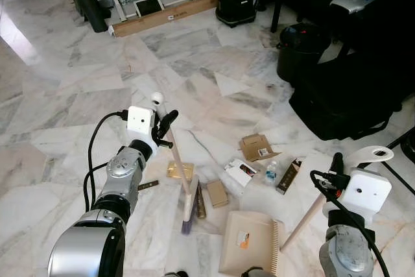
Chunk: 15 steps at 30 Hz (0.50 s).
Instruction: Sweep floor
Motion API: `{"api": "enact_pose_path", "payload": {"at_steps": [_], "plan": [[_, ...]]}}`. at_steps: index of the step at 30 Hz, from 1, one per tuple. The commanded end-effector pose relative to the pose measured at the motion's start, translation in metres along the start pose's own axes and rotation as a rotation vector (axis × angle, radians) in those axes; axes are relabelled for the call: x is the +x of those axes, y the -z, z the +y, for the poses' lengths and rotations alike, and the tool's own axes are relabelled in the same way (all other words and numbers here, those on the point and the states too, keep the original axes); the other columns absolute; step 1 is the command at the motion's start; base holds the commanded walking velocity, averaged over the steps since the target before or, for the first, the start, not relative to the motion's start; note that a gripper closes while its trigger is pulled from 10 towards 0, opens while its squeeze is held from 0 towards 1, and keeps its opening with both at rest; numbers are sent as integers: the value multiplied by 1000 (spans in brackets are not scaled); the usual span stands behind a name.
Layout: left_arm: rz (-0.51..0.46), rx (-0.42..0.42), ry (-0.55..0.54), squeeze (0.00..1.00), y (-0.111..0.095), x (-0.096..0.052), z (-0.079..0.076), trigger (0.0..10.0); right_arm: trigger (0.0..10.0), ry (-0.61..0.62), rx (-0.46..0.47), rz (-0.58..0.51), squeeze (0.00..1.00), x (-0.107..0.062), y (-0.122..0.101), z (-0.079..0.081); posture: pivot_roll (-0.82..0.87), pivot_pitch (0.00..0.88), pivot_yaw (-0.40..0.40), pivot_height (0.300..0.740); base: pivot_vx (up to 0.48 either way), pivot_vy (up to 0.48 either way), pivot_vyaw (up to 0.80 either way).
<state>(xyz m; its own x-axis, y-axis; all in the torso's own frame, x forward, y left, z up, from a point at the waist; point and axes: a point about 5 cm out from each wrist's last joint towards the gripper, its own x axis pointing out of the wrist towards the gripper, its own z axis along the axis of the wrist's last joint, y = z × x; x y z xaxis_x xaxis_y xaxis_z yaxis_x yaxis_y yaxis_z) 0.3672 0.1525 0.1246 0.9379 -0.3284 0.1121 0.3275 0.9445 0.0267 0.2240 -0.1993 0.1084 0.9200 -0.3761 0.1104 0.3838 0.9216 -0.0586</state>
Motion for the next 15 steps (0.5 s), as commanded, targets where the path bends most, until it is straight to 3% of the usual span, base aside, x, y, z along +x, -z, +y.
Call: {"api": "enact_pose_path", "payload": {"at_steps": [1,15], "plan": [[-2,1,14,0,-5,3,3,10000,10000,1,13,-41,0,0,-8,2,-116,165,111,740,0,0,0],[45,22,117,0,-3,-2,9,10000,10000,2,18,-46,0,3,-8,4,-105,151,115,740,0,0,0]]}}
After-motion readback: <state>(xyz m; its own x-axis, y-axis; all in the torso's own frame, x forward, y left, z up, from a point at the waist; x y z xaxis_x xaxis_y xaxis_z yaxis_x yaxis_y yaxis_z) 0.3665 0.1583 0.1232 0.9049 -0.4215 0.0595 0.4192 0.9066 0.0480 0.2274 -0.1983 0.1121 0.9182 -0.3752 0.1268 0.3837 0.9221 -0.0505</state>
